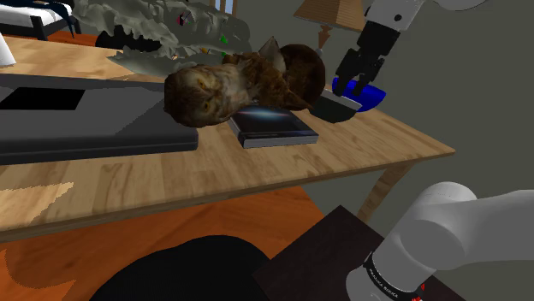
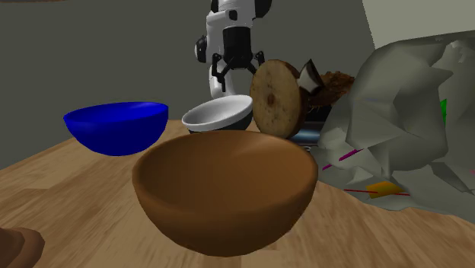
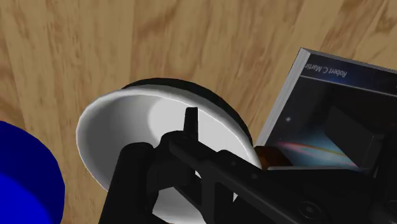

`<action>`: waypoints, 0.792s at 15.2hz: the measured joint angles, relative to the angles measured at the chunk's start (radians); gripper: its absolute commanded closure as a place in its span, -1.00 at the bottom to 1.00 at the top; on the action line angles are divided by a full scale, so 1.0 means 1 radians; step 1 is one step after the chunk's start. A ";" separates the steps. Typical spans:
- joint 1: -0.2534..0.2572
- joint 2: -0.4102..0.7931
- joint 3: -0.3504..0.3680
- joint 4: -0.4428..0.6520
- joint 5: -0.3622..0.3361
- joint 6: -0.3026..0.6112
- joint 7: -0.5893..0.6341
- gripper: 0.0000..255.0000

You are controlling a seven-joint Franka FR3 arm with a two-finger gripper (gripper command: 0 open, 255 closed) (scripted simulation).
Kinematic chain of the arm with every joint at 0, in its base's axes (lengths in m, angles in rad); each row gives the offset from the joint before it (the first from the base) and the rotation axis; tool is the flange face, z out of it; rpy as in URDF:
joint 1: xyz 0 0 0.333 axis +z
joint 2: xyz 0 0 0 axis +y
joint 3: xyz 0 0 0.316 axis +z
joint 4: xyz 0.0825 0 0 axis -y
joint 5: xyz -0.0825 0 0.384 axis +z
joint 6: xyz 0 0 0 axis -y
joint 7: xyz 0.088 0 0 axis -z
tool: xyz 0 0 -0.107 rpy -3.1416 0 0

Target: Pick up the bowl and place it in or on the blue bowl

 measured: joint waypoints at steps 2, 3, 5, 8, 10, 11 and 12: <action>0.008 0.016 -0.005 0.010 -0.004 0.007 -0.020 -1.00; 0.020 0.045 -0.015 0.036 -0.011 0.012 -0.054 -1.00; 0.052 0.109 -0.028 0.088 -0.021 0.027 -0.131 -1.00; 0.071 0.154 -0.034 0.109 -0.024 0.053 -0.176 -1.00; 0.073 0.155 -0.034 0.089 -0.025 0.074 -0.181 -1.00; 0.073 0.155 -0.035 0.074 -0.025 0.089 -0.182 -1.00; 0.073 0.150 -0.035 0.058 -0.026 0.100 -0.183 -1.00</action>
